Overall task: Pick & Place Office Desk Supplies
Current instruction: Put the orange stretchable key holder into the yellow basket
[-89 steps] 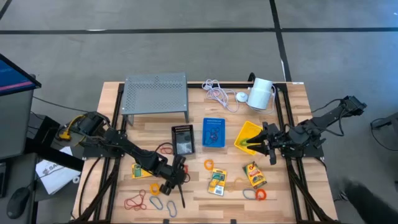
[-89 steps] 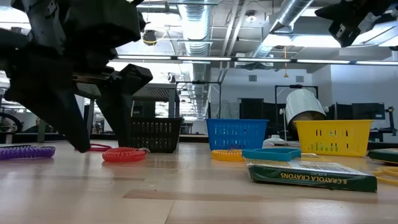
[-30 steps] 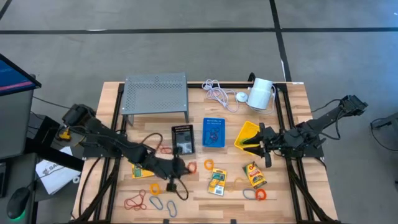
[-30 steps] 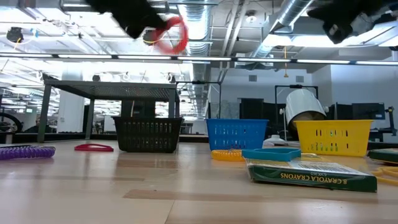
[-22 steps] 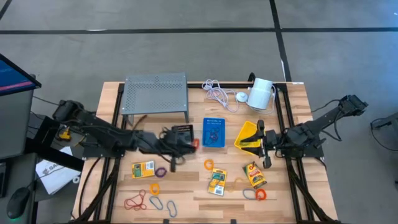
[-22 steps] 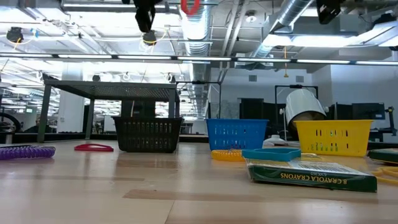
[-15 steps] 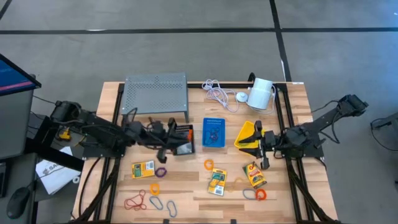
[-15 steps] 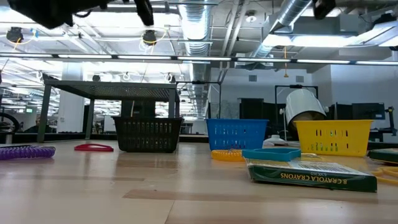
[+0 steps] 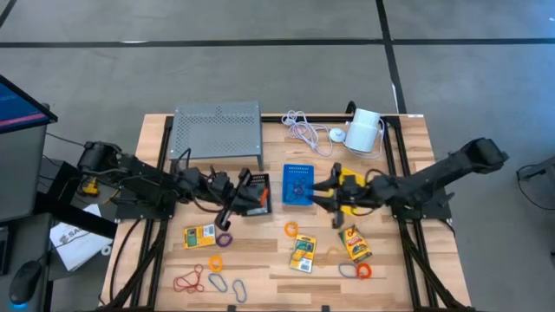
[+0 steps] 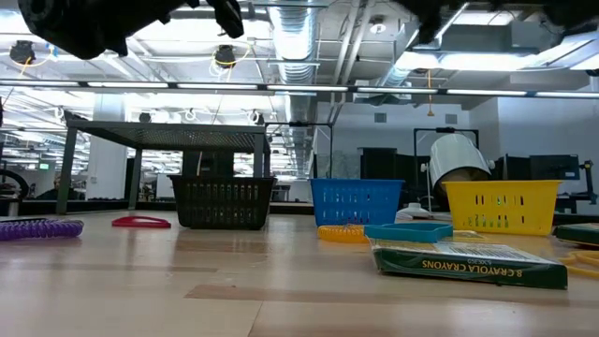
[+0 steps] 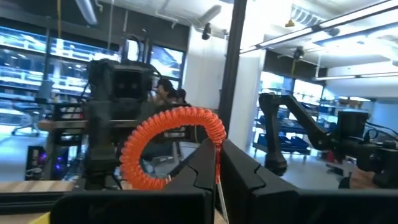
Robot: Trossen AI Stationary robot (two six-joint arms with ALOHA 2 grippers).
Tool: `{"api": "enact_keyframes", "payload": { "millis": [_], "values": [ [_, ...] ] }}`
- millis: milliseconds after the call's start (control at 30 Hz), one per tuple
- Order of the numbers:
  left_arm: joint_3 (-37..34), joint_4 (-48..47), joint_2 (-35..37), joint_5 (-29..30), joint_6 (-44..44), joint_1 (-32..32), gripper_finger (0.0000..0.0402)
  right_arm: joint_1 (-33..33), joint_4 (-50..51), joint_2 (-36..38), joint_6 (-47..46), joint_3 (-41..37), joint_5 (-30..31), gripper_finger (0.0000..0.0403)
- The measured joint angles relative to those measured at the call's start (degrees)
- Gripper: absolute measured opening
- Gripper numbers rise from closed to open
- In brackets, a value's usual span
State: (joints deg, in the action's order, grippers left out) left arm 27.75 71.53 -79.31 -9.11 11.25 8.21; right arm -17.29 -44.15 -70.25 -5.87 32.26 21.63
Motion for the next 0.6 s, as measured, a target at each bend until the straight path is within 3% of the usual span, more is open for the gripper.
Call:
{"api": "enact_keyframes", "payload": {
  "millis": [200,400,600],
  "values": [
    [0.0,-0.7,0.0,-0.9,0.2,0.0,0.0002,3.7,0.4,-8.3,-0.2,7.4,-6.7,0.0159],
    [0.0,-1.5,0.0,-0.8,0.2,0.0,0.0002,4.0,0.8,-14.3,1.3,13.7,-6.6,0.0191],
    [0.0,-2.1,0.0,-0.9,0.2,0.0,0.0001,4.8,6.0,-17.4,2.9,18.4,-5.2,0.0195]
  ]
}}
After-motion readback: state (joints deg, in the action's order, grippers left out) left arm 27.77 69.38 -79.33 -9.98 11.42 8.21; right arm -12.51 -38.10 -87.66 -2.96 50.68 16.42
